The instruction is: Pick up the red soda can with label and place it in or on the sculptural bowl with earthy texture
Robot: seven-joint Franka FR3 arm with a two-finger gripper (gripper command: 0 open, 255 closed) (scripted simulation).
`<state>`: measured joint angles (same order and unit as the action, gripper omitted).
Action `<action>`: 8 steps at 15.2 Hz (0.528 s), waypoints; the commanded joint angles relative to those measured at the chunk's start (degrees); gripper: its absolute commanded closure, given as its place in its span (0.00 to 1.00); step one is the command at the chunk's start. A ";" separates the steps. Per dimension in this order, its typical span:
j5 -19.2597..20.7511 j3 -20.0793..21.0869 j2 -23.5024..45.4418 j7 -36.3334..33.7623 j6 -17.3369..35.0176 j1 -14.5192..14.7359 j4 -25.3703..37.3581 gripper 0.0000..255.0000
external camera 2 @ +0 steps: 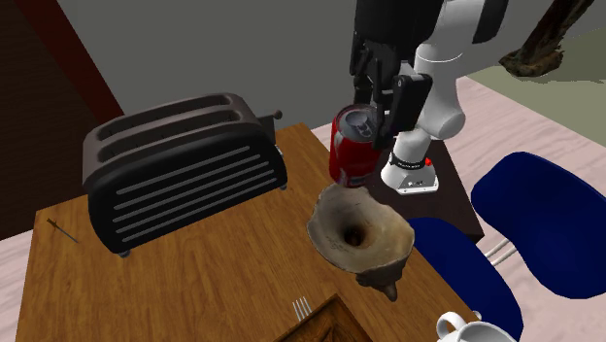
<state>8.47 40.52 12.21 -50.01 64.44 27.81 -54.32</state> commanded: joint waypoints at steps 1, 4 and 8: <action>2.54 1.23 2.82 -3.86 -2.14 4.32 4.35 1.00; 0.63 1.25 0.56 -3.88 0.70 2.72 -0.39 1.00; -3.09 0.67 -4.11 -2.25 6.24 -0.86 -9.63 1.00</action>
<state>6.14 41.33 9.08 -52.61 69.50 27.64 -62.07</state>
